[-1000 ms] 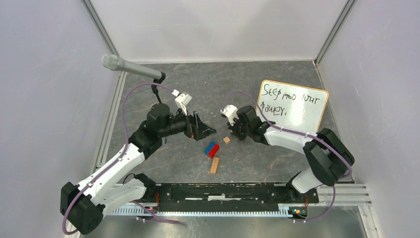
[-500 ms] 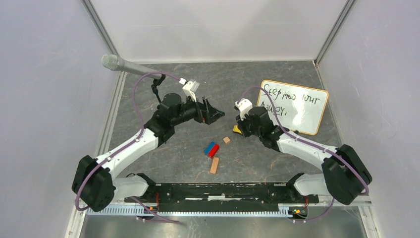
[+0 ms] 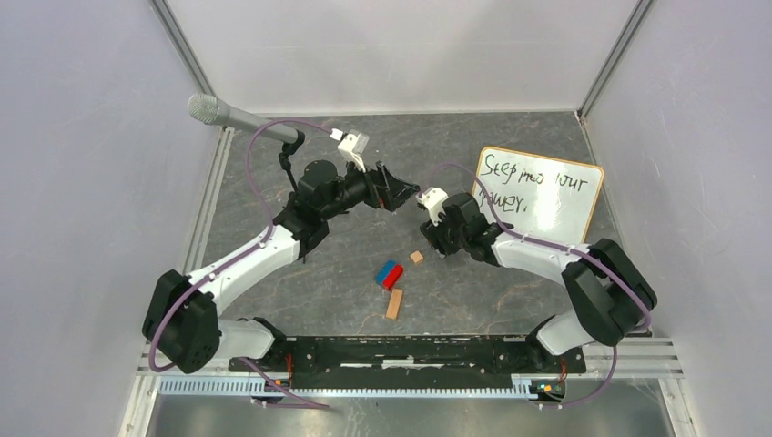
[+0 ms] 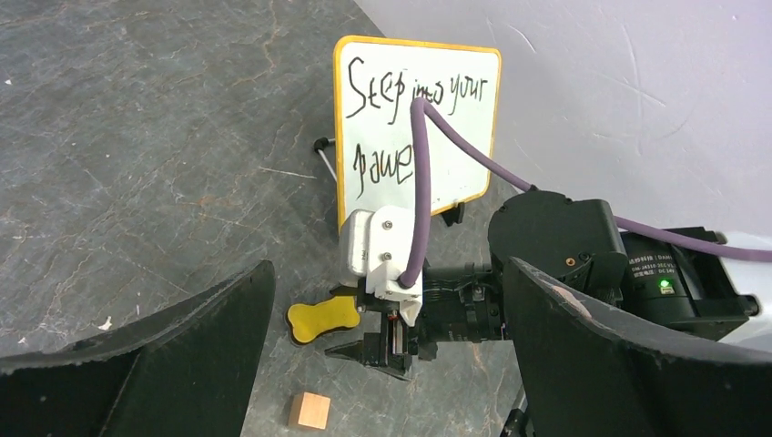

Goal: Erase the whiteboard

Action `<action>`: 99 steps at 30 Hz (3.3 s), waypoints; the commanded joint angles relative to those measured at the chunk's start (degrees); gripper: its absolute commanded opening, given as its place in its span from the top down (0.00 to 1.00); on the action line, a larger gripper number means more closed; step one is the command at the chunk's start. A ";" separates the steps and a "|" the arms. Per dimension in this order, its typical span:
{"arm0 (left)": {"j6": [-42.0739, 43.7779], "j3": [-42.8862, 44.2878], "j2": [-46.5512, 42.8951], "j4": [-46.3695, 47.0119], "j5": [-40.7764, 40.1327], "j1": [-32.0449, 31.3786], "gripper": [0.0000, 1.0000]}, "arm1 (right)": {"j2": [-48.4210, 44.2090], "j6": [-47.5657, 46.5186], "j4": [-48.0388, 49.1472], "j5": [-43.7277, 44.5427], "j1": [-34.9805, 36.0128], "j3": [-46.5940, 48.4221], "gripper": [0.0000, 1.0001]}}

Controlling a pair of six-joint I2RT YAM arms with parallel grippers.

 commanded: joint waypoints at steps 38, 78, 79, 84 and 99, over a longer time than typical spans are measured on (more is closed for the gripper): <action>5.33 -7.17 -3.43 7.26 -13.14 -14.65 0.00 | -14.95 7.75 0.08 16.63 -3.21 -5.92 0.82; -4.08 45.55 57.41 11.24 17.06 -4.72 0.45 | -27.96 5.97 30.01 15.89 -32.69 -17.54 0.89; -4.05 46.37 58.02 10.81 17.16 -4.70 0.47 | -28.15 5.67 29.64 16.64 -32.66 -17.66 0.89; -2.62 48.08 59.82 9.74 17.74 -4.67 0.56 | -29.73 4.97 29.99 16.46 -32.64 -19.33 0.89; -5.63 52.72 64.95 12.17 22.36 -4.37 0.73 | -27.45 5.68 29.99 16.79 -32.49 -20.77 0.89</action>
